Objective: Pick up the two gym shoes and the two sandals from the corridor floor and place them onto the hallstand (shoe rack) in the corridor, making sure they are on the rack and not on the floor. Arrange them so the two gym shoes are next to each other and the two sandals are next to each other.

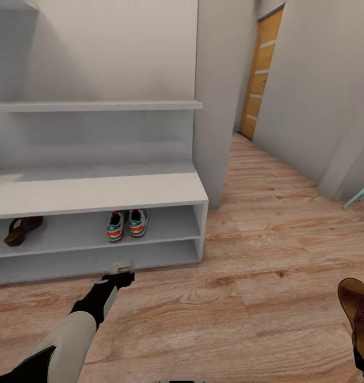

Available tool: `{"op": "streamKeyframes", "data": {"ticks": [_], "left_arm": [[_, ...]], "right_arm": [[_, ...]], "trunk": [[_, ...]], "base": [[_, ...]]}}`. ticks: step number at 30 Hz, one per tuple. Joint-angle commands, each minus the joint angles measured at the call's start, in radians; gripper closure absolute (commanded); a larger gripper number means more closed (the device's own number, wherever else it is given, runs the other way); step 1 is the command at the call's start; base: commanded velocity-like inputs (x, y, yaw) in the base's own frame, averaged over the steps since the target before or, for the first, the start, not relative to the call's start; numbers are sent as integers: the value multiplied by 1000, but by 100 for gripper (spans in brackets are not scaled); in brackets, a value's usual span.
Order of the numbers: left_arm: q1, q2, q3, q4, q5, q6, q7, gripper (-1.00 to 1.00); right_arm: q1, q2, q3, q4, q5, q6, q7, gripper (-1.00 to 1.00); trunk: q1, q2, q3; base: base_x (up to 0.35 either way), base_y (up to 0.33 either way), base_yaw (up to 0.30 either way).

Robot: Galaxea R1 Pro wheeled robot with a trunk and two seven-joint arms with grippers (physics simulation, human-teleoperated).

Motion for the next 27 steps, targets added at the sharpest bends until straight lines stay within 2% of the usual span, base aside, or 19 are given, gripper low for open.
{"op": "streamKeyframes", "data": {"ticks": [1, 4, 7, 9, 12, 13, 14, 15, 16, 20, 27], "left_arm": [[14, -1, 4, -2, -6, -18, -15, -100], [83, 2, 4, -3, -6, -118, -96, -100], [146, 10, 7, -3, -6, -179, -171, -100], [209, 25, 8, -7, -6, -239, -241, -100], [286, 63, 9, -13, -5, -328, -345, -100], [317, 79, 9, -15, -5, -363, -402, -100], [389, 124, 20, -16, 0, -438, -562, -100], [412, 142, 29, -14, 8, -459, -618, -100], [422, 151, 35, -12, 13, -467, -645, -100], [500, 213, 59, -3, 71, -497, -843, -100], [512, 213, 61, 0, 78, -498, -867, -100]], "right_arm": [[-1, 1, -8, 1, 1, -2, 11, 100], [-1, 1, -8, 3, 1, -2, 11, 100], [-1, 1, -8, 4, 2, -2, 10, 100], [-1, 1, -8, 5, 2, -2, 11, 100], [-1, 7, -7, 7, 2, -2, 12, 100], [-1, 10, -8, 7, 2, -2, 12, 100], [-1, 14, -7, 7, 2, -3, 13, 100], [-1, 15, -7, 8, 2, -3, 13, 100], [-1, 16, -7, 8, 2, -3, 13, 100], [-1, 23, -6, 8, 2, -3, 14, 100], [-1, 31, -6, 7, 1, -3, 15, 100]], "trunk": [[0, 0, -1], [0, 0, -1], [0, 0, -1], [0, 0, -1], [0, 0, -1], [0, 0, -1], [0, 0, -1], [0, 0, -1], [0, 0, -1], [0, 0, -1], [0, 0, -1]], "base": [[-52, 14, 0], [-26, 7, 0], [-10, 3, 0], [-4, 1, 0], [-1, 0, 0], [0, 0, 0], [0, 0, 0], [0, 0, 0], [0, 0, 0], [0, 0, 0], [0, 0, 0]]}}
